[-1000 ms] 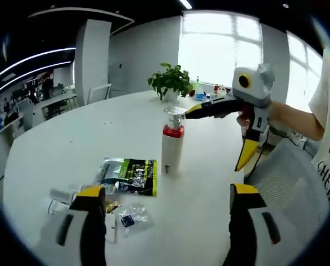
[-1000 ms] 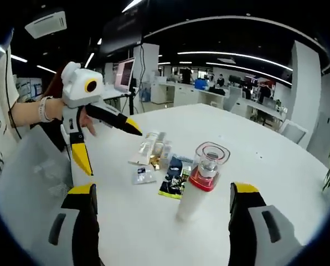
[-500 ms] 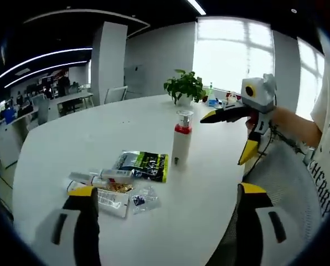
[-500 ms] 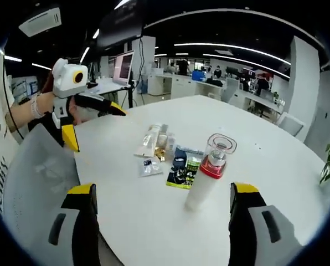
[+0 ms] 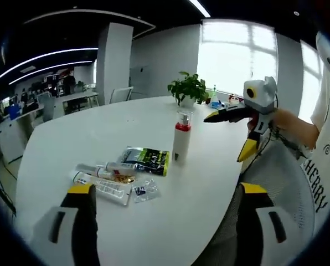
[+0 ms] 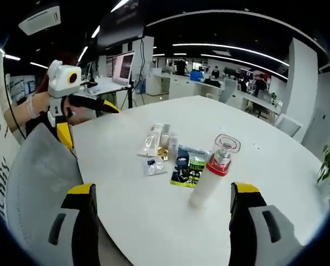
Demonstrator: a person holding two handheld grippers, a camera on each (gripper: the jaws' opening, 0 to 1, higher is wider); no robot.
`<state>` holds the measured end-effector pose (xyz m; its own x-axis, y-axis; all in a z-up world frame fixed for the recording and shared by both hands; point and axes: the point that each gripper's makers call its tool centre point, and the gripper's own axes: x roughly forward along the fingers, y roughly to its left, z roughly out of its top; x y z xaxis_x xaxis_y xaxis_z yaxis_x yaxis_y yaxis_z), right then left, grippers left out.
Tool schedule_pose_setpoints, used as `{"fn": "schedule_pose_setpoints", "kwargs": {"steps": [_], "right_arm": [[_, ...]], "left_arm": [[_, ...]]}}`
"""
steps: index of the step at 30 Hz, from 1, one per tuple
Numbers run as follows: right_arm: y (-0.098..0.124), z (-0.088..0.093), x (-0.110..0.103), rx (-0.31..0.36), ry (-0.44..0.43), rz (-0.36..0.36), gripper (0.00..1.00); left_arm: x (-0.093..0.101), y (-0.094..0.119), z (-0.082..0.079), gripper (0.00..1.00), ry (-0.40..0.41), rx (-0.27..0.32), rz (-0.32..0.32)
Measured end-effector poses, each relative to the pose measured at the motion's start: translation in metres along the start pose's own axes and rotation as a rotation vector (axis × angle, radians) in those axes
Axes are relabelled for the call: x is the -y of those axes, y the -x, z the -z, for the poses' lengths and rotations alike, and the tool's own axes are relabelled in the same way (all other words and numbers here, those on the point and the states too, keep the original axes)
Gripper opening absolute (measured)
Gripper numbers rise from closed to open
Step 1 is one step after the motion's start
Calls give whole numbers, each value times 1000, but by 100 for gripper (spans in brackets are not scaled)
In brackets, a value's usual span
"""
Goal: Arrange the skincare products in the storage area until every visible bottle or jar stands upright without overlapping.
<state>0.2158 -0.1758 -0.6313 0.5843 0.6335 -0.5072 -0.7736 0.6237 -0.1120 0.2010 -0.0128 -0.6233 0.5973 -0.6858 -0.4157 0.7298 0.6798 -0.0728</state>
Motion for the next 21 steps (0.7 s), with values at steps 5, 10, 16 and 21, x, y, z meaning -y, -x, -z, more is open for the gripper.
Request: {"fn": "schedule_pose_setpoints", "kwargs": {"steps": [5,10,16,21], "right_arm": [[1,1,-3,-5,-4,-3,100],[2,0,-5,7,10,13,100],[3,-6,-4,44,23,32,100],[-2,-1,-16,2,9,2,100]], "left_arm": [[0,2,0,99,-2,-5,-26],[1,1,4,99,-20,-23,-29],[1,2,4,99,-5,-27,-15],[1,4,6,99,3,-27,-4]]}}
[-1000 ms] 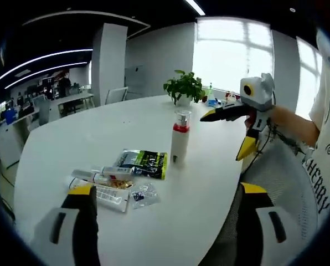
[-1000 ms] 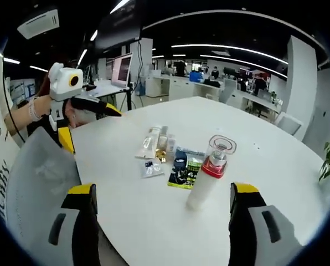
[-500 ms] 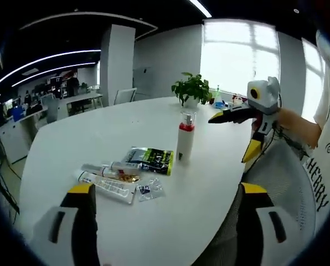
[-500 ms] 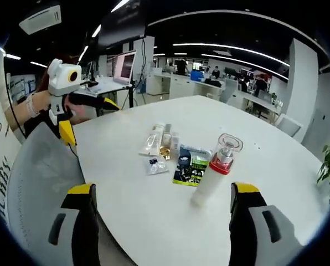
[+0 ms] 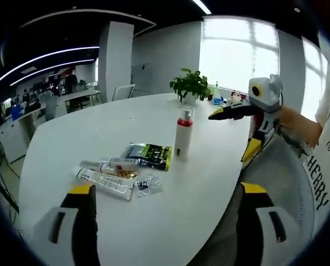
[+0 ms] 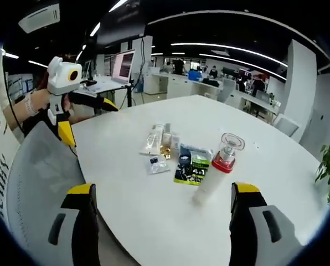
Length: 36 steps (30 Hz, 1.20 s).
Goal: Arrange the skincare products in the storage area until every visible bottle or jar stands upright without overlapping.
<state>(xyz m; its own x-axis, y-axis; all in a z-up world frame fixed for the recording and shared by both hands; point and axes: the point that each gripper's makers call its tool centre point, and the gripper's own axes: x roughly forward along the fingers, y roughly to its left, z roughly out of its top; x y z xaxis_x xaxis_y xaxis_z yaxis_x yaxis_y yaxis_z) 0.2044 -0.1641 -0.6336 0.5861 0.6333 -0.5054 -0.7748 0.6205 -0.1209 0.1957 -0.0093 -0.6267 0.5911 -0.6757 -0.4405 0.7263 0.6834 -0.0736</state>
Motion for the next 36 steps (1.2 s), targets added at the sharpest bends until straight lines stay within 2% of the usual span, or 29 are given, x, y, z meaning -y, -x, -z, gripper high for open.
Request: {"fn": "schedule_pose_setpoints", "kwargs": {"steps": [5,7,10,11,15,16,18,21,27,31,34,35,36], "right_arm": [[-6,-4,-18,0,29,-53,100],[-9,-7,-26,21,44,-80,100],[-14,-11,-36,37,-9,-124,99],[-16,-10,-38,19,-5,-135,99],[-23,-12,-40,-6,19,-124,99],[-24,-13,-41,-9,21,-134,99],[-28,-12,-45,-42,0,-148,99],[-33,-14,-46,-53,2,-157,95],[-44,-20,-53,-62,17,-173,96],[-50,-22,-58,-66,13,-199,99],[-53,-18,-62,-87,13,-216,99],[-54,-17,-63,-91,15,-216,98],[-55,-17,-63,-91,17,-218,98]], "left_arm": [[-6,4,3,99,-5,6,-22],[-7,6,5,99,-4,5,-18],[-11,9,6,99,-4,21,-20],[-12,10,7,99,3,16,-23],[-12,13,12,99,-9,0,-15],[-12,14,10,99,-33,21,-6],[-13,16,12,99,3,13,-4],[-13,16,10,99,10,26,3],[-25,13,6,94,-27,41,7],[-37,8,8,92,-84,-2,17],[-43,4,11,80,-126,-54,32],[-48,1,10,81,-129,-56,24],[-52,-2,9,86,-150,-57,20]]}}
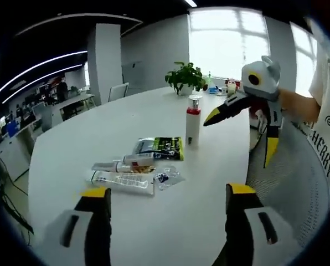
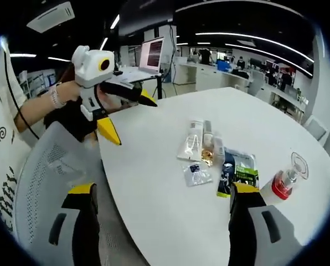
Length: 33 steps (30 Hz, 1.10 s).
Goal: Arrange the skincare products in the storage area until every visible bottle or jar stands upright without overlapping.
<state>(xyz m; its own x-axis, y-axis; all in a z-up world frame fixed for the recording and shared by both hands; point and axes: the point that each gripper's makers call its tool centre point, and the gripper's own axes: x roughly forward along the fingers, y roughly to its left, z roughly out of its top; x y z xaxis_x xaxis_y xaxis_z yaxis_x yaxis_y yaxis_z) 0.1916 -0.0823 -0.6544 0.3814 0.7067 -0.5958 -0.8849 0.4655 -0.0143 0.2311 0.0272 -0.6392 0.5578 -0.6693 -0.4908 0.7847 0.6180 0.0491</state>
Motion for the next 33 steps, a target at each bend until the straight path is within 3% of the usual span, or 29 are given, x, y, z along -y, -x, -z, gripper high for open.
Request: {"fn": "schedule_pose_setpoints", "kwargs": {"steps": [1,4,7,10,17,20,24,28,33], "right_arm": [[-1,1,-1,-5,-3,-7,98],[-2,3,-2,-4,-14,-10,96],[-2,6,-1,-9,-17,-7,95],[-1,8,2,-4,-30,0,89],[-1,17,4,-13,-57,-9,84],[0,18,6,-11,-63,1,82],[2,19,10,-4,-76,9,81],[5,22,11,-7,-85,19,80],[6,28,12,-6,-106,26,79]], "left_arm": [[-3,-1,0,87,-21,-9,-4],[-16,-5,4,72,-131,-59,-2],[-21,-10,10,68,-175,-106,20],[-32,-17,16,57,-263,-167,25],[-39,-37,15,48,-415,-239,72],[-40,-46,14,46,-422,-252,106],[-46,-56,24,40,-556,-343,136],[-58,-63,35,36,-620,-420,149],[-62,-73,37,33,-709,-471,191]]}}
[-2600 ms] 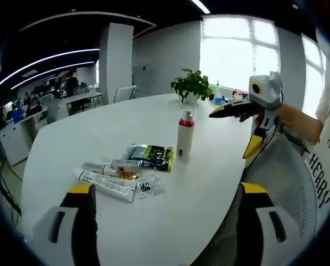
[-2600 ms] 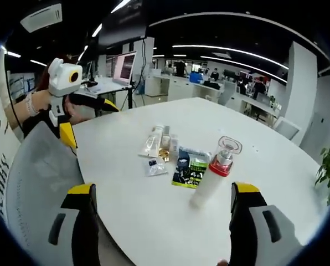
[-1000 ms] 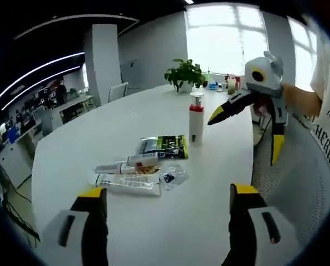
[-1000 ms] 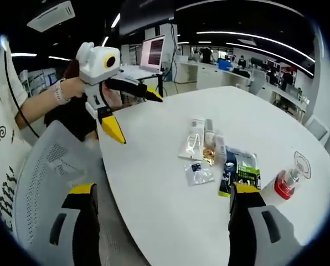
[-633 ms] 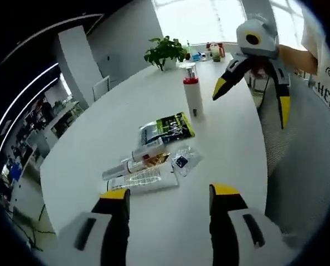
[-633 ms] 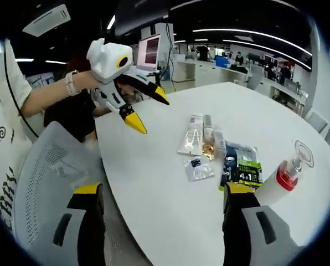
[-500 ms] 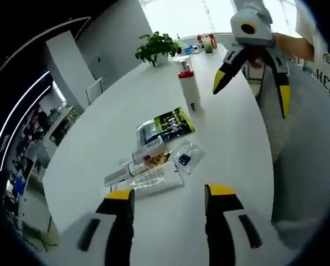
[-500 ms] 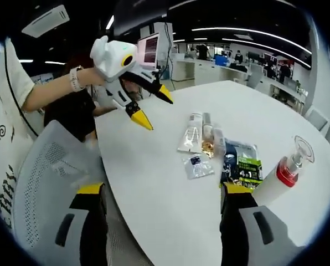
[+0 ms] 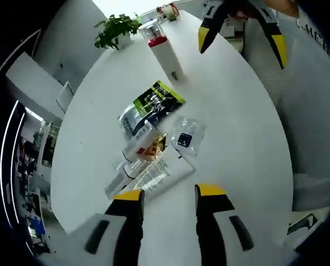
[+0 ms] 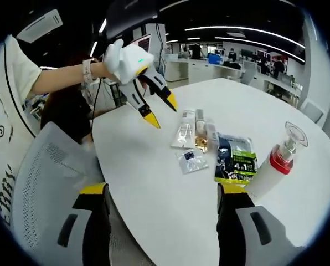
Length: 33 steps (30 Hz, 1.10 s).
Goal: Arrange the skincare products in the storage area until every visible bottle or jar stands upright without overlapping.
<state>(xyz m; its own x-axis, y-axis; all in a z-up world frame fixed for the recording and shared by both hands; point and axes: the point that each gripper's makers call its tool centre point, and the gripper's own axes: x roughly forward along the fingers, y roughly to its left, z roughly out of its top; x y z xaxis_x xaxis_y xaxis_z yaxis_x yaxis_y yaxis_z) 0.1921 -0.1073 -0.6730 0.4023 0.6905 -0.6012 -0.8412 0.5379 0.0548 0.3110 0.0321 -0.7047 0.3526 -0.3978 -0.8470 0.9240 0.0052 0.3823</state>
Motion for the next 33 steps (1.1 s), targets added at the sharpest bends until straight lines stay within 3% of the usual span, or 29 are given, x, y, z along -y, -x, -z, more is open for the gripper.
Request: {"fn": "schedule_pose_setpoints", "kwargs": {"steps": [4,8,10,14,20,28,33], "right_arm": [[1,2,1,1,-9,7,78],[3,3,4,9,-21,16,78],[3,3,5,12,-27,20,77],[4,2,7,16,-31,23,77],[3,5,6,21,-51,19,76],[3,7,9,27,-74,23,75],[3,8,11,29,-88,23,74]], "left_arm": [[-6,-9,2,32,-74,-50,36],[-6,-15,-3,31,-106,-31,80],[-5,-21,3,32,-144,-61,110],[-4,-27,2,33,-194,-60,132],[-8,-37,4,38,-378,-96,143],[-5,-47,-1,40,-437,-84,226],[-4,-54,5,42,-508,-130,268]]}}
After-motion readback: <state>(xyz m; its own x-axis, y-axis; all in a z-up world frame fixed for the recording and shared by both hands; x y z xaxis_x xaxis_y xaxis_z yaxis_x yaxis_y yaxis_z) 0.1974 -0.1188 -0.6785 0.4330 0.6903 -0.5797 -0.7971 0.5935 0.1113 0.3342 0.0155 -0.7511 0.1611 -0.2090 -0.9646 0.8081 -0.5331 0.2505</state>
